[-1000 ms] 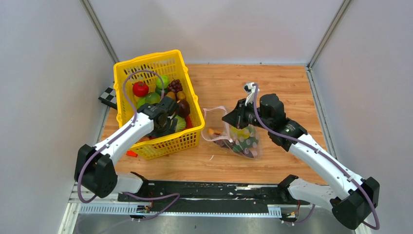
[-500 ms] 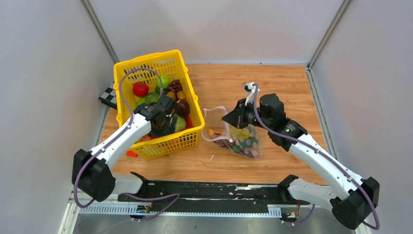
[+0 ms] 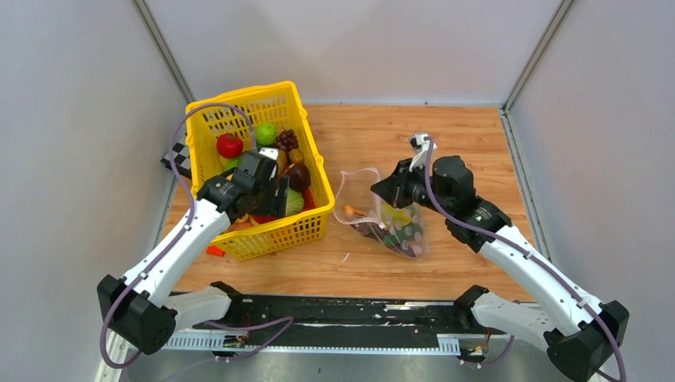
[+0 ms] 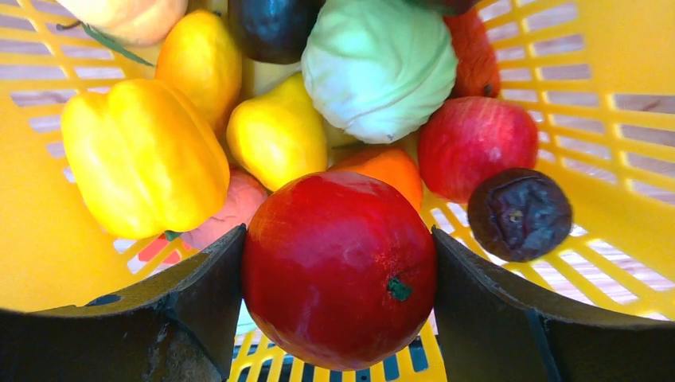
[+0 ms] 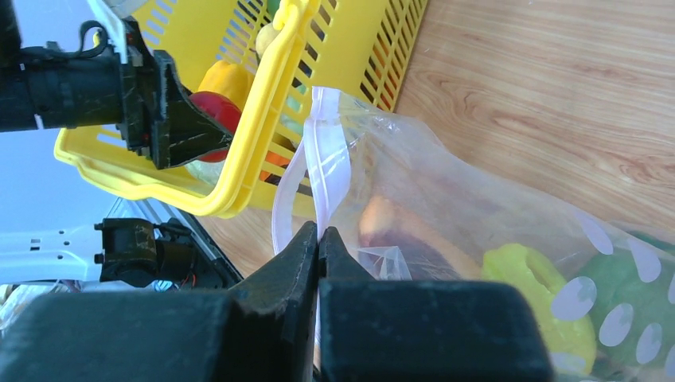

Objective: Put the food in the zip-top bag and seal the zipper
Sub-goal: Pick up the fake fruit from the bin, then place the fake fruit in the zipper food storage bag.

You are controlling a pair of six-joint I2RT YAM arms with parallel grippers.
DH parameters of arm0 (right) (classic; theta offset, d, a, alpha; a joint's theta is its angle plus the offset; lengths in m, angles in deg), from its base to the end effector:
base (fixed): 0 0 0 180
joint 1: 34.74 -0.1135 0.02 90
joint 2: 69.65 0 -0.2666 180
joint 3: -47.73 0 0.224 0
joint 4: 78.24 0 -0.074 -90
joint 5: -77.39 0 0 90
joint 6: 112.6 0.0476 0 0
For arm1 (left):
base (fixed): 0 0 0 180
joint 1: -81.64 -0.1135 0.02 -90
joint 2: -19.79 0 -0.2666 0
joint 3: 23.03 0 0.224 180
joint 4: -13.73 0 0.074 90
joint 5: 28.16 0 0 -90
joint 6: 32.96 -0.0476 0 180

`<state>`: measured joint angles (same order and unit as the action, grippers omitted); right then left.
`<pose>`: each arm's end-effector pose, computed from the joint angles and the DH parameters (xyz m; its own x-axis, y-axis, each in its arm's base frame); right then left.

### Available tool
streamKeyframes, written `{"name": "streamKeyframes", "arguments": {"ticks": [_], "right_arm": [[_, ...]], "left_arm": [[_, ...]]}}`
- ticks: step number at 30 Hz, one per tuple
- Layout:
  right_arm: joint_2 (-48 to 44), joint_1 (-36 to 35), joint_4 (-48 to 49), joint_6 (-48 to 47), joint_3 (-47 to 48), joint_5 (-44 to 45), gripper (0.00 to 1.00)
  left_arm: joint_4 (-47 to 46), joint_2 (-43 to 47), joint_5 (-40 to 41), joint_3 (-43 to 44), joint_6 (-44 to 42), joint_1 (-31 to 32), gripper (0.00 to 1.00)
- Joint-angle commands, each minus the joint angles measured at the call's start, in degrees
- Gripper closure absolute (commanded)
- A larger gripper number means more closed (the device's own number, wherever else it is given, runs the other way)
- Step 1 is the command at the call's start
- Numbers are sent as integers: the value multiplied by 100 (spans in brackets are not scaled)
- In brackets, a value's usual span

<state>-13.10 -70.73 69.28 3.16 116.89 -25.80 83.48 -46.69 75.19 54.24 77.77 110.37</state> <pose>0.1593 0.1292 0.3439 -0.5718 0.1077 -0.8133 -0.5521 0.6827 0.4786 0.1769 -0.0844 0.2968 -0.8313 0.0629 -0.5523 0.0738 0.9973 0.0025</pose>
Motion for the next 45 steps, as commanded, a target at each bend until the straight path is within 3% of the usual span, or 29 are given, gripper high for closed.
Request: {"name": "streamKeyframes", "arguments": {"ticks": [1, 13, 26, 39, 45], "right_arm": [[-230, -14, 180, 26, 54, 370, 100], [-580, -14, 458, 351, -230, 723, 100], [-853, -16, 534, 489, -423, 935, 100], [-818, -14, 667, 624, -387, 634, 100], [-918, -14, 587, 553, -359, 539, 100]], "left_arm": [[-530, 385, -215, 211, 61, 0, 50], [-2136, 1359, -1613, -140, 711, 1, 50], [-3519, 1396, -3084, -286, 1154, 77, 50], [-4279, 348, -2963, 213, 860, 1569, 50], [-4776, -82, -2928, 234, 868, 1910, 50]]}}
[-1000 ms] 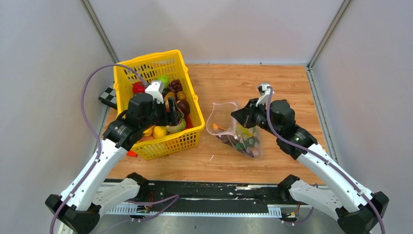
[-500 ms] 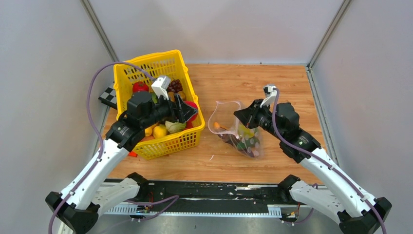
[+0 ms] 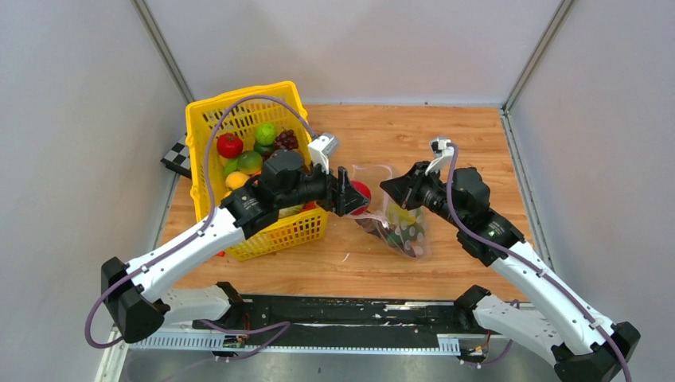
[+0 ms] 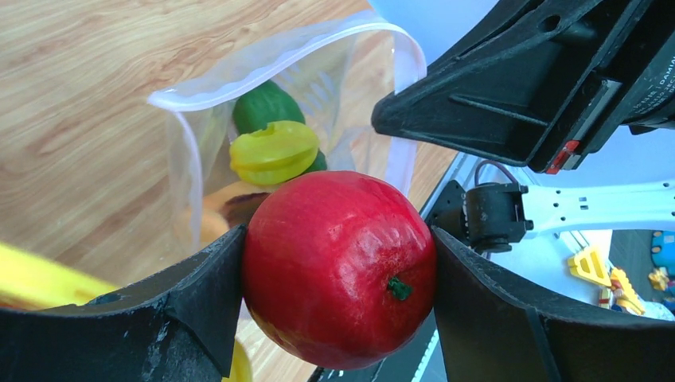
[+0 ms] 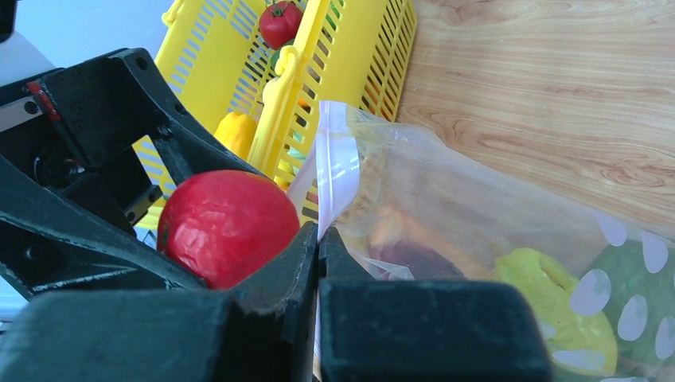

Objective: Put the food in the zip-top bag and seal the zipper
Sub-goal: Place the fake fruit in the zipper food storage bag.

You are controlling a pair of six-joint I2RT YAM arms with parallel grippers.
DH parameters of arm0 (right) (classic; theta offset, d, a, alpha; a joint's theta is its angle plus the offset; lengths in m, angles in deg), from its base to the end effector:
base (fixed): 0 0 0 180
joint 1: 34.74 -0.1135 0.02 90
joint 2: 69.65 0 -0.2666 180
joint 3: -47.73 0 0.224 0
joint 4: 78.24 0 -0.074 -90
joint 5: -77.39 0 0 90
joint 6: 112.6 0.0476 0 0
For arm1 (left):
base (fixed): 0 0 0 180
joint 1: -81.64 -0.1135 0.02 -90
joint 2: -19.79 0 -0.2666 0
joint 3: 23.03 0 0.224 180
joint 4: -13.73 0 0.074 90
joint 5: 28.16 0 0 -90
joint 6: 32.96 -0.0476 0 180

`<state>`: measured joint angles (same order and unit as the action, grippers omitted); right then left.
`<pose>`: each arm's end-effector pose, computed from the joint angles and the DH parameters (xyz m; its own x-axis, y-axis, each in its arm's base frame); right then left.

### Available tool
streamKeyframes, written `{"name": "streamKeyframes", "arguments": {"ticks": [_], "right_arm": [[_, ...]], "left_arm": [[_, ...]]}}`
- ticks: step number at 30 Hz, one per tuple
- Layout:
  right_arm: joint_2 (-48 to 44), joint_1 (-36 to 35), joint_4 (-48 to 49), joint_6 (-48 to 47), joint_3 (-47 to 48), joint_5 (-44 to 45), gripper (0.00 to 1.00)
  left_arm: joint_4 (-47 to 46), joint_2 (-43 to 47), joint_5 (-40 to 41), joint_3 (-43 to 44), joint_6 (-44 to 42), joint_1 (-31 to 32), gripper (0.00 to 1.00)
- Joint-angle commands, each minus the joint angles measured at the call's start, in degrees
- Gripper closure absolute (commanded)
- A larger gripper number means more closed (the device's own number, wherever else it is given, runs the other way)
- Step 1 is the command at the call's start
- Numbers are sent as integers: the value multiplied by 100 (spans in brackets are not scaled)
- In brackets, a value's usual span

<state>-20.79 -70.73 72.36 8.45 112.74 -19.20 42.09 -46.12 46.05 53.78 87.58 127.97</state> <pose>0.1407 0.1089 0.3488 -0.5066 0.2653 -0.8203 -0.4819 0.7018 0.5246 0.1601 -0.1865 0.3633 -0.6232 -0.0553 -0.7801 0.6486 0.5208 -0.5550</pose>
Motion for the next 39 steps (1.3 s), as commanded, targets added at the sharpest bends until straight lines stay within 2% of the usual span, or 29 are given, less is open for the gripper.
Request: {"name": "streamKeyframes", "arguments": {"ticks": [1, 11, 17, 24, 32, 39], "right_arm": [[-153, -16, 236, 2, 77, -131, 100], [-295, -19, -481, -306, 579, -254, 100], [-244, -15, -524, -250, 688, -761, 100], [-212, -14, -452, -248, 666, -862, 100], [-275, -14, -348, -189, 563, -741, 100], [-658, -14, -103, 39, 174, -2, 100]], "left_arm": [[-702, -192, -3, 302, -137, 191, 50], [-670, -547, 1050, 373, -286, 439, 49], [-741, -808, 1092, 543, -391, 558, 44], [-888, -896, 1076, 597, -421, 688, 39], [-793, -1031, 954, 626, -494, 720, 24], [-965, -852, 946, 484, -642, 722, 5]]}}
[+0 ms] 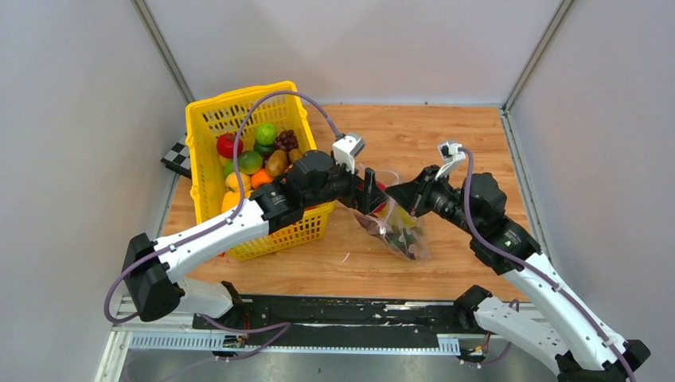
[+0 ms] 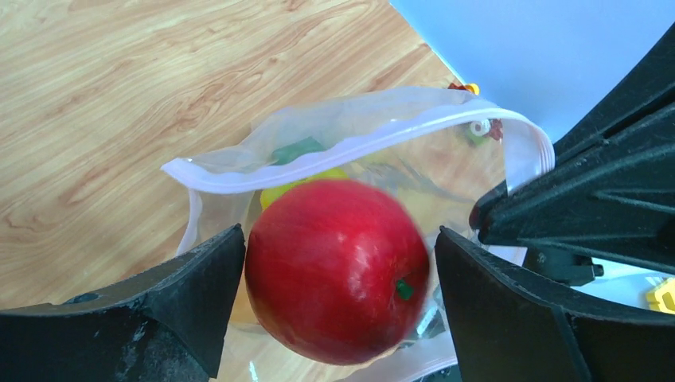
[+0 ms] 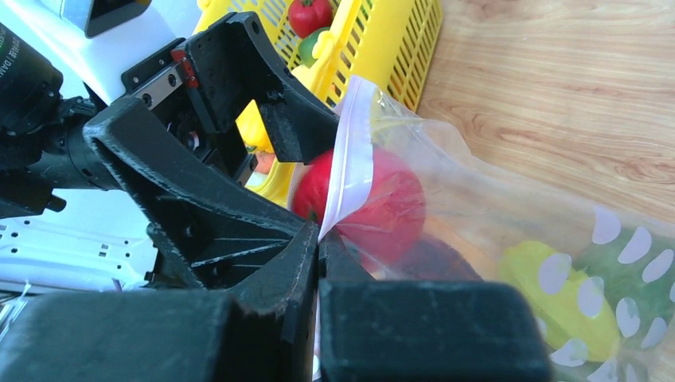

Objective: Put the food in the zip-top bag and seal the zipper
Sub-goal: Place the fake fruit in the zipper food storage bag.

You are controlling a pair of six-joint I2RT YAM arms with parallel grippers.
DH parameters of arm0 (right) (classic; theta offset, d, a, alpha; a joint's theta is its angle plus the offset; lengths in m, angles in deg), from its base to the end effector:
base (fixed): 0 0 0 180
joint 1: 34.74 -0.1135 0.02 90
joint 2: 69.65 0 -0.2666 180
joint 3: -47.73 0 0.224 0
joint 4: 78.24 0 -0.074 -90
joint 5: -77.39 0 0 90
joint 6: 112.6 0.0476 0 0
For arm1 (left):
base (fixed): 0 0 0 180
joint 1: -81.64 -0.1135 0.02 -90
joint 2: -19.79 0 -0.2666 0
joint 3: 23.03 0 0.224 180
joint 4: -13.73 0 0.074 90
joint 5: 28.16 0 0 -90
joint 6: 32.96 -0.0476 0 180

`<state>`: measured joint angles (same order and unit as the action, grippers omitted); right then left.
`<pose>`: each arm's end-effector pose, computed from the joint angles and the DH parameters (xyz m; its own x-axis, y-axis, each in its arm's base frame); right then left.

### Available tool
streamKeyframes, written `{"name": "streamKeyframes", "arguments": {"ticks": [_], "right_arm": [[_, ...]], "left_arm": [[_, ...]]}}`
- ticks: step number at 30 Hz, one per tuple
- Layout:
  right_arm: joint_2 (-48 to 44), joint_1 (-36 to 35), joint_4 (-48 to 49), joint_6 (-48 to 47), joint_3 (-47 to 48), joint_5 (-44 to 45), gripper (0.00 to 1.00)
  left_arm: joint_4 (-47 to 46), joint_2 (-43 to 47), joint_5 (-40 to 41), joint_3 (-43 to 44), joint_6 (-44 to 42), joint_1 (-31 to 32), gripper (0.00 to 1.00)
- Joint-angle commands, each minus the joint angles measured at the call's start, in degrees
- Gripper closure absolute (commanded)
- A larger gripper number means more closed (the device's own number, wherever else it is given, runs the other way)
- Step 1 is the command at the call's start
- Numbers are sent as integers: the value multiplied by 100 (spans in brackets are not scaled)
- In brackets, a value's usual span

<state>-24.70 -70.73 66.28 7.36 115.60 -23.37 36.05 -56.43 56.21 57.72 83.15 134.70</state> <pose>0.1206 0.0986 0.3628 -0.5144 0.2328 -0.8254 -0.5400 0.6597 0.5226 0.1738 -0.2389 0.3530 -0.5396 -0.0111 -0.8418 0.6838 0.5775 -0.4460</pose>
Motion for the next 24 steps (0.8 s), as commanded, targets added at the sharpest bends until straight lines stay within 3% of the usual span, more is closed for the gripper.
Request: {"name": "streamKeyframes", "arguments": {"ticks": [1, 13, 24], "right_arm": [[-267, -20, 482, 129, -103, 432, 100], [-122, -21, 439, 24, -165, 564, 100], [85, -14, 515, 2, -195, 501, 100]], "left_arm": [[-341, 185, -92, 93, -214, 47, 4], [-119, 271, -160, 140, -335, 47, 0], [503, 907, 543, 71, -642, 47, 0]]}}
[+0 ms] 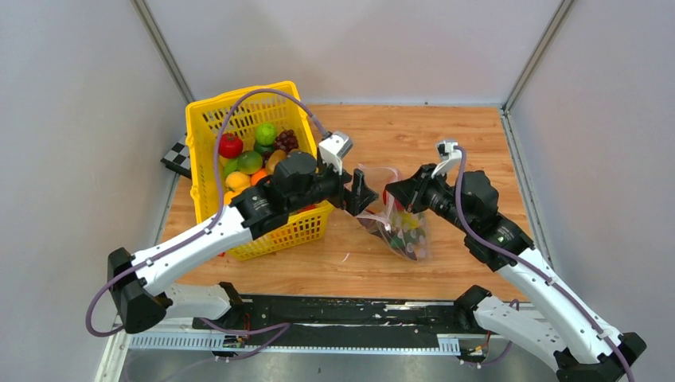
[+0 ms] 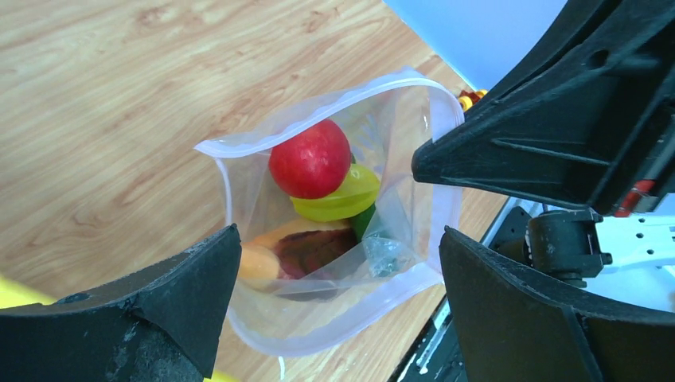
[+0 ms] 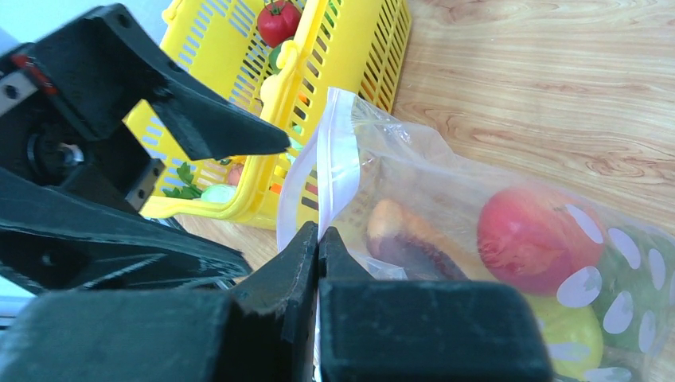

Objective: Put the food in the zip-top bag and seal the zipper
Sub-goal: Place the fake fruit in the zipper food storage bag, then pick up the fake vegetable from the bin.

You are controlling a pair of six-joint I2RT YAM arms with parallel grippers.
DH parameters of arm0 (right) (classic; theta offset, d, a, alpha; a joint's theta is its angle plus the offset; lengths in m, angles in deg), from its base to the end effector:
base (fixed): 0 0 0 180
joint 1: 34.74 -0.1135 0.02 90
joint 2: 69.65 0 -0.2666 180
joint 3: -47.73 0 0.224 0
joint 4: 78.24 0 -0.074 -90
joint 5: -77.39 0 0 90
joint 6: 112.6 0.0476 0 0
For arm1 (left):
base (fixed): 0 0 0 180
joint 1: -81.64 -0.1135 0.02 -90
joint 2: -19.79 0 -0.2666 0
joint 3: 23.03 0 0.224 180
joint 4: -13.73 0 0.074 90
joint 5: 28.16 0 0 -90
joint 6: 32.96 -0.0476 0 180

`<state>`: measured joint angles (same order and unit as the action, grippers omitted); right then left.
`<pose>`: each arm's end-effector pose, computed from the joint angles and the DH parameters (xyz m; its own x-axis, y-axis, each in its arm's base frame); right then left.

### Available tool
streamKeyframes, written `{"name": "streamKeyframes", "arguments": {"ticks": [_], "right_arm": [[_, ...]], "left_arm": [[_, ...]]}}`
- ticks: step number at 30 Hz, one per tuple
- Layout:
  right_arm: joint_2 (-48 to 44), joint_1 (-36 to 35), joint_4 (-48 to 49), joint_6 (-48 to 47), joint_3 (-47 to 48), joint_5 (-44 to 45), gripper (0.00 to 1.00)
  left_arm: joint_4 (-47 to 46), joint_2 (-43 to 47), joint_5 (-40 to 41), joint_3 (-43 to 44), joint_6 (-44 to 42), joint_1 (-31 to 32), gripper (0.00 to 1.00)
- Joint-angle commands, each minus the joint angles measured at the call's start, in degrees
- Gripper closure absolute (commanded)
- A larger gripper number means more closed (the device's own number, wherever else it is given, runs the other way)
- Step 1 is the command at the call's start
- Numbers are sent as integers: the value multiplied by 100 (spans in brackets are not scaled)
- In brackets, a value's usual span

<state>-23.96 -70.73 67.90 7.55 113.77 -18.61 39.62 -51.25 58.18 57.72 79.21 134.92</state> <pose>0.1280 0.0991 0.3538 -0.4983 0.2555 -0.8285 -0.4815 0.7131 0.5095 0.1595 -0.2189 0.3696 -0.4700 0.0002 -0.8827 0.7119 0.5913 -0.3789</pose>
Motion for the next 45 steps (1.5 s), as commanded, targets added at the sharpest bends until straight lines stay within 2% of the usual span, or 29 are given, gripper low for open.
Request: {"name": "streamKeyframes", "arguments": {"ticks": [1, 12, 19, 24, 26, 30, 36, 41, 45], "right_arm": [[22, -16, 363, -16, -7, 7, 100], [226, -16, 434, 13, 54, -215, 100], [312, -14, 409, 12, 109, -282, 100], [339, -14, 387, 21, 138, -284, 100], [343, -14, 375, 15, 132, -281, 100], [326, -14, 374, 20, 111, -280, 100], [274, -14, 330, -5, 109, -240, 100], [266, -15, 314, 5, 109, -244, 100], [229, -16, 299, 7, 107, -247, 100]], "left_arm": [[223, 446, 436, 64, -263, 25, 0], [618, 1306, 2079, -290, -351, 25, 0], [1363, 1682, 3411, -265, -525, 16, 0], [1954, 1788, 4475, -275, -230, -91, 0], [2225, 1789, 4385, -282, -20, -354, 0], [2482, 1720, 3390, -317, 212, -1125, 0], [2700, 1445, 2402, -422, 401, -2059, 0], [2350, 1207, 1328, -805, 427, -2704, 0], [2138, 907, 1199, -1019, 483, -2992, 0]]}}
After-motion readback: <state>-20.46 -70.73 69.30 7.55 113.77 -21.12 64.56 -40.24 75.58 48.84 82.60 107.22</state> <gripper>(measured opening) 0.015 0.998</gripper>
